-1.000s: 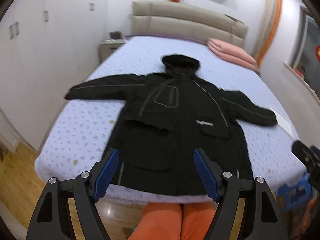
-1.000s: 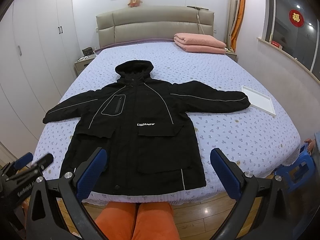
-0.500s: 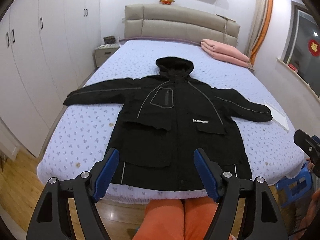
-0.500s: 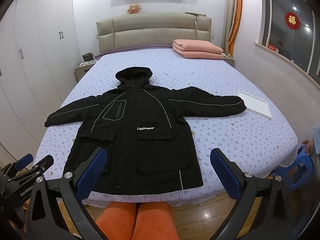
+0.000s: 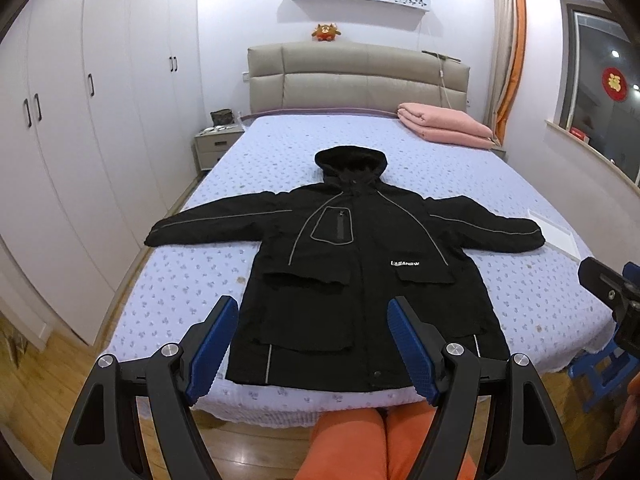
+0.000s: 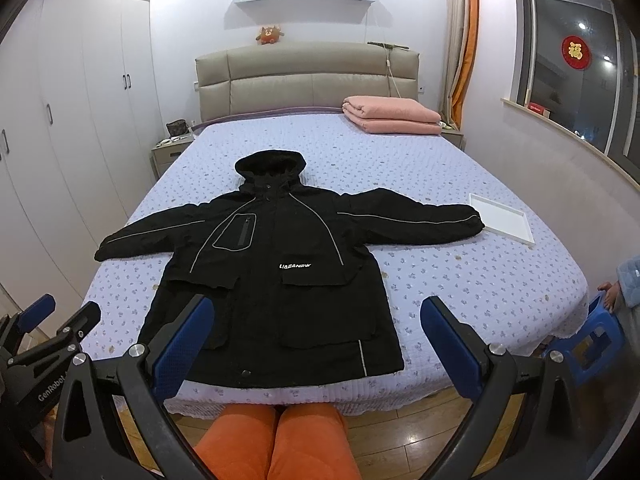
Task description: Fold large clothes
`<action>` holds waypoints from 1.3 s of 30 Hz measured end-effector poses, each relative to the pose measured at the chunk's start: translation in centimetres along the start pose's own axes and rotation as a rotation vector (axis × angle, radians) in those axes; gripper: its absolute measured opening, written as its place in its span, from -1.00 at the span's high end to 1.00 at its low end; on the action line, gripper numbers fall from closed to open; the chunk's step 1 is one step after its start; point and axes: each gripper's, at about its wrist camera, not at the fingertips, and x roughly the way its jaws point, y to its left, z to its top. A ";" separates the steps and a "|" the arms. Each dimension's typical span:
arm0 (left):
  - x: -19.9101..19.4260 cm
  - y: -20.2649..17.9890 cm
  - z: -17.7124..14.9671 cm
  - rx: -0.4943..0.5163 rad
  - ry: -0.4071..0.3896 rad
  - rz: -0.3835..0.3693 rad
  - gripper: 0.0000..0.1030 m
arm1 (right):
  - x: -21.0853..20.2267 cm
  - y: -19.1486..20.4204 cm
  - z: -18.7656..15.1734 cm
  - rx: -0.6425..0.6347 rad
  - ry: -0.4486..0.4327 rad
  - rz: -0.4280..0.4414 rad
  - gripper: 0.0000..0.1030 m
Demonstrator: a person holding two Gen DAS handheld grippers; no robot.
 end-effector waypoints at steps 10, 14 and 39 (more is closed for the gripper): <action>8.9 -2.7 2.1 0.044 0.028 0.053 -0.53 | 9.9 -1.9 0.0 0.009 0.055 -0.022 -1.00; 18.0 -5.5 2.6 0.045 0.057 0.022 -0.53 | 19.9 -5.4 -1.3 0.091 0.122 -0.025 -1.00; 47.4 -27.3 13.6 0.212 0.365 -0.116 -0.53 | 48.6 -36.6 8.2 0.378 0.346 -0.244 -0.79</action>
